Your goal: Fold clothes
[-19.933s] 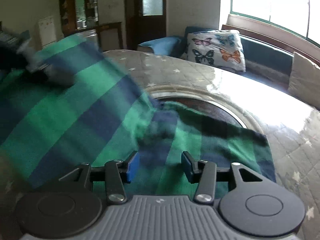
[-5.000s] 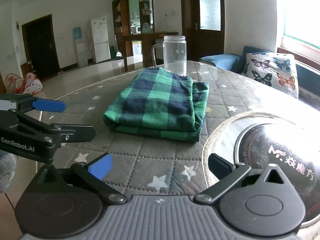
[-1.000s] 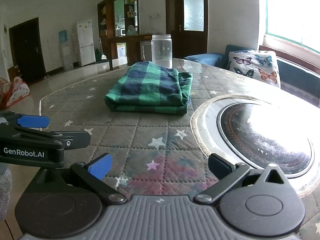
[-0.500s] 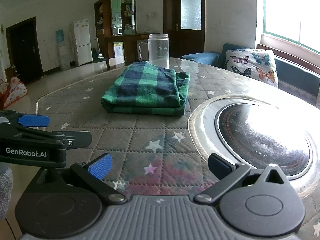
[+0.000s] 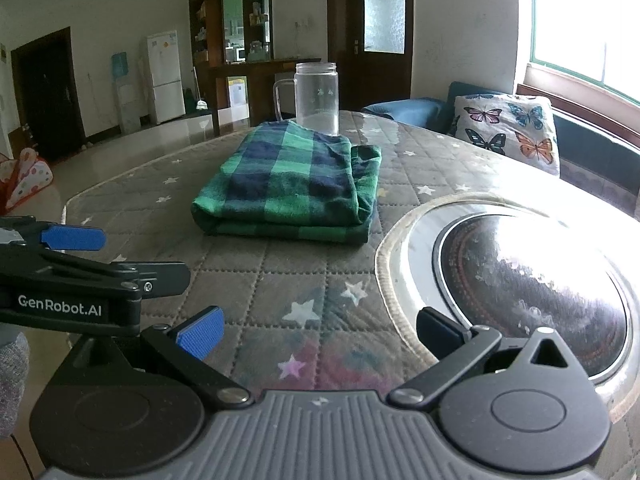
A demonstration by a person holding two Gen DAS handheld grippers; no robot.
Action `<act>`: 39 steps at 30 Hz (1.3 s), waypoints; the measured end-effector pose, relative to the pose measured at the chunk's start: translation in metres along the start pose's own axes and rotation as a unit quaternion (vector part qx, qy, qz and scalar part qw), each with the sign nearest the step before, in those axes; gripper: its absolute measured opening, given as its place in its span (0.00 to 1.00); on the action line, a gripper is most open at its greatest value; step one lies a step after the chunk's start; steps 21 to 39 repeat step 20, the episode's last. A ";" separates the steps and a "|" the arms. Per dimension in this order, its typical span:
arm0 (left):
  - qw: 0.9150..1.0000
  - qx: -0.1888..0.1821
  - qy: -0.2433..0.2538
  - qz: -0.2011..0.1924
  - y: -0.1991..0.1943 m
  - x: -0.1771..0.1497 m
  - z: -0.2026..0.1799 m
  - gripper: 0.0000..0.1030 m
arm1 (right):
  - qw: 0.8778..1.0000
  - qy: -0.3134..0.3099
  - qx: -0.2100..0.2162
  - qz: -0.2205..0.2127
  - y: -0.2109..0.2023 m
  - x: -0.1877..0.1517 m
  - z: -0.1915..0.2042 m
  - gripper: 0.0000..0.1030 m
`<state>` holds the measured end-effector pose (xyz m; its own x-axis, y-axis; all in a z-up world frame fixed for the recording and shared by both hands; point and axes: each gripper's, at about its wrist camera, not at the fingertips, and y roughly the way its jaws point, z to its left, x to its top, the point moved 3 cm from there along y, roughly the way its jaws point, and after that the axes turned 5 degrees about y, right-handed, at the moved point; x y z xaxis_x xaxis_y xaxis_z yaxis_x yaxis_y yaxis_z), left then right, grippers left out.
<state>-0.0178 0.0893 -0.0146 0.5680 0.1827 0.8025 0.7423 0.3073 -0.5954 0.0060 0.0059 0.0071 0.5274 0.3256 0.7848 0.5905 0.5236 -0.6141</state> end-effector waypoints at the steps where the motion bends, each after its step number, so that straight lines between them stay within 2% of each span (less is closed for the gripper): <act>1: 1.000 0.000 -0.001 0.001 0.002 0.001 0.001 1.00 | 1.000 -0.001 -0.001 0.000 0.001 0.001 0.000 1.00; 20: 1.000 0.003 -0.010 0.016 0.035 0.016 0.014 1.00 | 1.000 0.006 0.001 0.013 0.037 0.019 -0.004 1.00; 39: 1.000 0.003 -0.010 0.016 0.035 0.016 0.014 1.00 | 1.000 0.006 0.001 0.013 0.037 0.019 -0.004 1.00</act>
